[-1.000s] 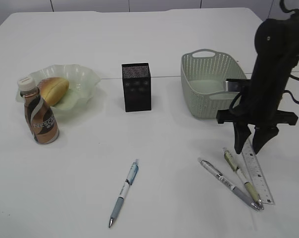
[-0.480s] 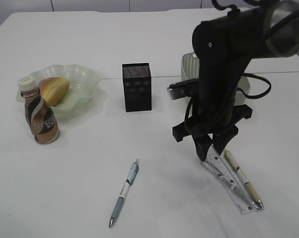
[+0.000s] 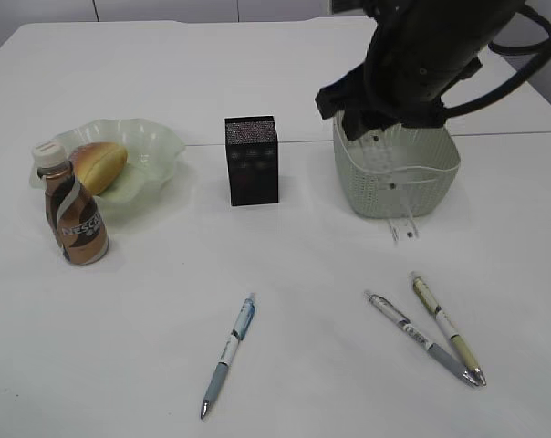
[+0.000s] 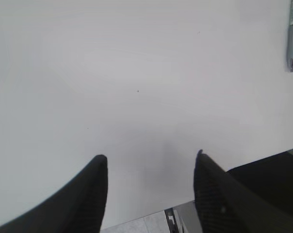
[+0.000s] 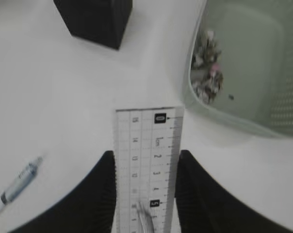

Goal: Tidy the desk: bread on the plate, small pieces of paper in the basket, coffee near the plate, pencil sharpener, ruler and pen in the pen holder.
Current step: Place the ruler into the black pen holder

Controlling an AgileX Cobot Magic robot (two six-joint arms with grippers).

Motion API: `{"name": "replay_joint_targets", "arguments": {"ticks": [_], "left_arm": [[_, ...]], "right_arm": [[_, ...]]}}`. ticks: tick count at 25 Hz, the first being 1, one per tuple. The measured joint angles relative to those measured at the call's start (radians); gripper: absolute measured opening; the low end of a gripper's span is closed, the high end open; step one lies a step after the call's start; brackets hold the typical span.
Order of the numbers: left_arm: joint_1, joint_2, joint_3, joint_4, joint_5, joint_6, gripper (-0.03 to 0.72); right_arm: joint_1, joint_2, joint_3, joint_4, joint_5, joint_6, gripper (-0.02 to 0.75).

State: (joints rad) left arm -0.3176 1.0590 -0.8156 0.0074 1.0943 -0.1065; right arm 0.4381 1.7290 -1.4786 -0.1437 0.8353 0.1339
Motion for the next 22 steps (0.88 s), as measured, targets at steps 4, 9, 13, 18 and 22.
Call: {"name": "replay_joint_targets", "arguments": {"ticks": [4,9,13,18,22], "left_arm": [[0.000,0.000,0.000,-0.007,-0.012,0.000,0.416],[0.000,0.000,0.000,-0.013,-0.015,0.000,0.416],[0.000,0.000,0.000,-0.013,-0.016,0.000,0.416],[0.000,0.000,0.000,-0.007,-0.016,0.000,0.416],[0.000,0.000,0.000,-0.007,-0.021,0.000,0.416]], "right_arm": [[0.000,-0.006,0.000,0.000,-0.147,0.000,0.262],[0.000,0.009,0.000,-0.005,-0.381,0.000,0.262],[0.000,0.057,0.000,-0.009,-0.568,0.000,0.262],[0.000,0.124,0.000,-0.013,-0.768,0.002,0.262],[0.000,0.178,0.000,-0.016,-0.934,0.002,0.262]]}}
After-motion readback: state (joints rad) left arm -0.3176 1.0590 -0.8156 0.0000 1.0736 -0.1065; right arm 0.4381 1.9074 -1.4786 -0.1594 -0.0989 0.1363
